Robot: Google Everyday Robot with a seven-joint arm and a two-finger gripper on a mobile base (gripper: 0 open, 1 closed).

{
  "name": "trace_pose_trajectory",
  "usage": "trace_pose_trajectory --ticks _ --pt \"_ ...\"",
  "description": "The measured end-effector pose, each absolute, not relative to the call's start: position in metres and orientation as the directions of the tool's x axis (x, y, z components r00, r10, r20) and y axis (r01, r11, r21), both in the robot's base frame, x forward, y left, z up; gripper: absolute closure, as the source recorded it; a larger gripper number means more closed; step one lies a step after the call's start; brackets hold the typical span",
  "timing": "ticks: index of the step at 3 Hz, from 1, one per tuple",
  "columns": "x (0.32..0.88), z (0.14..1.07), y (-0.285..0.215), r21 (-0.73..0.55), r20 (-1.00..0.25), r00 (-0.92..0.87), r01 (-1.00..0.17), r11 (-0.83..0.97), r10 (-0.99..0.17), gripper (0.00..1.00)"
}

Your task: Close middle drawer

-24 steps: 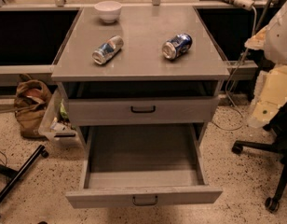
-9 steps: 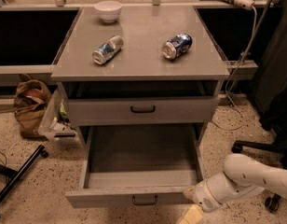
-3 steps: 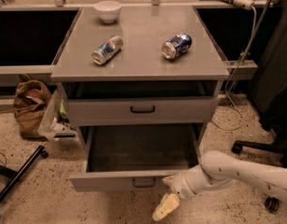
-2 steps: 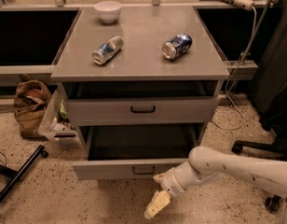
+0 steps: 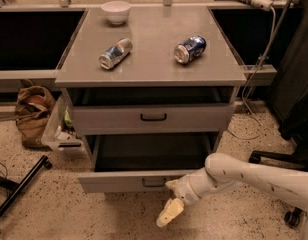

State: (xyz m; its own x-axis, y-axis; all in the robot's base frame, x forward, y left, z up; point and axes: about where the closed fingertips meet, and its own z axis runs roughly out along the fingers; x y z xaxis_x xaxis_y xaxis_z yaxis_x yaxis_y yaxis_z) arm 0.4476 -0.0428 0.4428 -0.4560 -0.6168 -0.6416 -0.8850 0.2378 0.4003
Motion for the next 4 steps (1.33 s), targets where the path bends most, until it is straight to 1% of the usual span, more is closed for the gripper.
trace_pose_trajectory --ticks 1,3,4 --pt "0.469 0.445 -0.039 0.379 -0.668 -0.432 -0.898 0.223 -0.606 0.0" --pt "0.493 0.447 -0.031 0.36 -0.689 -0.407 -0.91 0.204 -0.599 0.0" --pt "0.498 0.441 -0.032 0.371 -0.686 -0.41 -0.908 0.196 -0.6 0.0"
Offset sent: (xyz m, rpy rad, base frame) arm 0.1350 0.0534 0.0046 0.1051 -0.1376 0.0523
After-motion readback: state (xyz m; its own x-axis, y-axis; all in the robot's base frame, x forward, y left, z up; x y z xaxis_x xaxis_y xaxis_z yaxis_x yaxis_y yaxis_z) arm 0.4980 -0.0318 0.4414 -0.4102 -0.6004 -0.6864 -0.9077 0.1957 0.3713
